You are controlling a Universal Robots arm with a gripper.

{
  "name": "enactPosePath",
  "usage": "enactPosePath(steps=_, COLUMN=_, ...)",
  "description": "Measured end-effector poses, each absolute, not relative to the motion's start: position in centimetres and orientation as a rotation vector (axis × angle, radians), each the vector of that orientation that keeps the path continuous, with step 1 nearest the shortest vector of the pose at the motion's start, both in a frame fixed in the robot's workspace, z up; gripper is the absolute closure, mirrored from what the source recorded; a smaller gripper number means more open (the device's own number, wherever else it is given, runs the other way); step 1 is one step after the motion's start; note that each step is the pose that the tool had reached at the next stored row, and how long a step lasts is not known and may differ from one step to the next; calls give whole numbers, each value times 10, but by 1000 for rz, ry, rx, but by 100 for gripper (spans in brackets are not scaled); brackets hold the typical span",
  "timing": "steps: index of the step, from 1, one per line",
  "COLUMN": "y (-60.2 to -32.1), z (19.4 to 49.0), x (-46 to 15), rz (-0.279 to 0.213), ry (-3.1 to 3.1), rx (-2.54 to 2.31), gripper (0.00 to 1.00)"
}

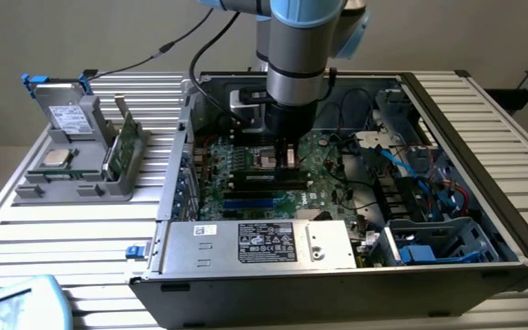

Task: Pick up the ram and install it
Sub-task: 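Insert the ram into the slot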

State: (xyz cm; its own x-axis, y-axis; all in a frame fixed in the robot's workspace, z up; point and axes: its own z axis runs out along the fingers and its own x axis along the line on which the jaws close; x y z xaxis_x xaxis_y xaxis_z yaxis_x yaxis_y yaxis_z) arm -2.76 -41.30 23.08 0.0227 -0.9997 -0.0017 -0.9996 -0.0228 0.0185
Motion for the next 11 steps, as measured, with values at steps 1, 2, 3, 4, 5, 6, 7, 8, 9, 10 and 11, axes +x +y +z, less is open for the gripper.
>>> enactPosePath(steps=1, y=-413, z=231, x=-28, rz=-21, ry=-2181, rx=2243, gripper=86)
enactPosePath(steps=2, y=-413, z=231, x=-28, rz=-20, ry=-2178, rx=2245, gripper=86)
enactPosePath(steps=3, y=-413, z=231, x=-28, rz=-18, ry=-2176, rx=2245, gripper=86)
enactPosePath(steps=4, y=-413, z=231, x=-28, rz=-17, ry=-2175, rx=2245, gripper=86)
enactPosePath(steps=5, y=-413, z=231, x=-28, rz=-14, ry=-2173, rx=2244, gripper=86)
enactPosePath(steps=6, y=-413, z=231, x=-28, rz=-11, ry=-2171, rx=2244, gripper=86)
enactPosePath(steps=7, y=-413, z=231, x=-28, rz=-8, ry=-2168, rx=2244, gripper=86)
enactPosePath(steps=8, y=-412, z=230, x=-28, rz=-6, ry=-2166, rx=2244, gripper=86)
enactPosePath(steps=9, y=-412, z=230, x=-28, rz=-5, ry=-2165, rx=2244, gripper=86)
enactPosePath(steps=10, y=-412, z=230, x=-28, rz=-4, ry=-2165, rx=2243, gripper=86)
enactPosePath(steps=11, y=-412, z=230, x=-28, rz=-3, ry=-2164, rx=2243, gripper=86)
